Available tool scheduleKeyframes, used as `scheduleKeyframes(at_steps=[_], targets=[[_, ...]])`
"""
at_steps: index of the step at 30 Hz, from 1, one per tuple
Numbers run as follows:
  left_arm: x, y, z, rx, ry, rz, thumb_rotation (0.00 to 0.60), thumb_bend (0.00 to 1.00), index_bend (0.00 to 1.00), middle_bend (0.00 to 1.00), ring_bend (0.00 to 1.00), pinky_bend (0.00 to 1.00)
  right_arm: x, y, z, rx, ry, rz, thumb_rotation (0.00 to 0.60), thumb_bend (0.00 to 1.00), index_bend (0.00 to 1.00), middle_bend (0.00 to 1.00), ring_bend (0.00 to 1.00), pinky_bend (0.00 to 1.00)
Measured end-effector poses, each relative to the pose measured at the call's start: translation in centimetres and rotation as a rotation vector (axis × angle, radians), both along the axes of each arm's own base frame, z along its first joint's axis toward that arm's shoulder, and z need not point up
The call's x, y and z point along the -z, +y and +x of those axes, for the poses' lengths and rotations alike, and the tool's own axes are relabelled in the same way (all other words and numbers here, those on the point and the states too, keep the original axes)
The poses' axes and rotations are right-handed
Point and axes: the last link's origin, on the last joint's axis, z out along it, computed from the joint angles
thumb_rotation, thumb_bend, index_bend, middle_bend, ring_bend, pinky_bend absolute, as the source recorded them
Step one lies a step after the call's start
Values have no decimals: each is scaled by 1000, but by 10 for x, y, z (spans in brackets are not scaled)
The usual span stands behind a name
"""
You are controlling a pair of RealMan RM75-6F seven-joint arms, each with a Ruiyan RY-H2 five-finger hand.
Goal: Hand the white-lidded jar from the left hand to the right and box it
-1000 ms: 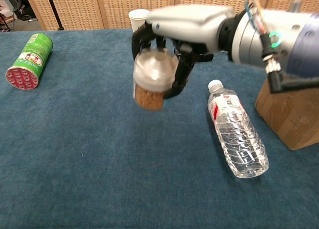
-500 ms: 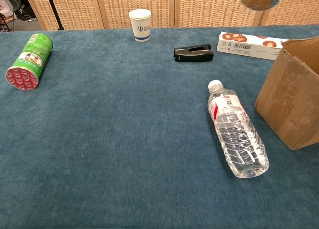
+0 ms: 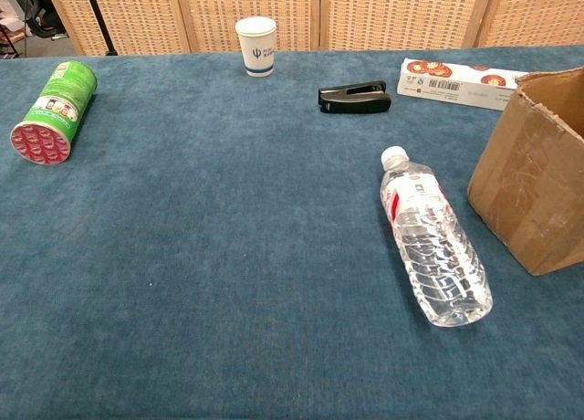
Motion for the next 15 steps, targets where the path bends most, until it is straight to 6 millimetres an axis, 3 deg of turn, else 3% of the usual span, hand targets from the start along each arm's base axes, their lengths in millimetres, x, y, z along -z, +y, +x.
scheduleKeyframes(at_steps=[5, 7, 9, 11, 12, 15], targets=[[-2, 0, -1, -4, -5, 6, 600, 0, 0, 0, 0, 0, 12, -3, -7, 26, -22, 27, 600, 327, 659, 672, 609, 700], [-2, 0, -1, -5, -8, 8, 600, 0, 0, 0, 0, 0, 12, -3, -8, 26, -9, 26, 600, 249, 555, 551, 512, 694], [-3, 0, -2, -7, -8, 8, 600, 0, 0, 0, 0, 0, 12, -2, -9, 33, 13, 34, 600, 71, 270, 228, 197, 552], [-3, 1, -2, -8, -9, 7, 600, 0, 0, 0, 0, 0, 13, 0, -11, 54, 23, 60, 600, 0, 81, 35, 19, 344], [-3, 1, -2, -9, -8, 6, 600, 0, 0, 0, 0, 0, 13, 1, -12, 67, 25, 75, 600, 0, 26, 1, 0, 260], [-2, 1, -2, -9, -7, 1, 600, 0, 0, 0, 0, 0, 10, 6, -12, 110, 24, 117, 600, 0, 0, 0, 0, 182]])
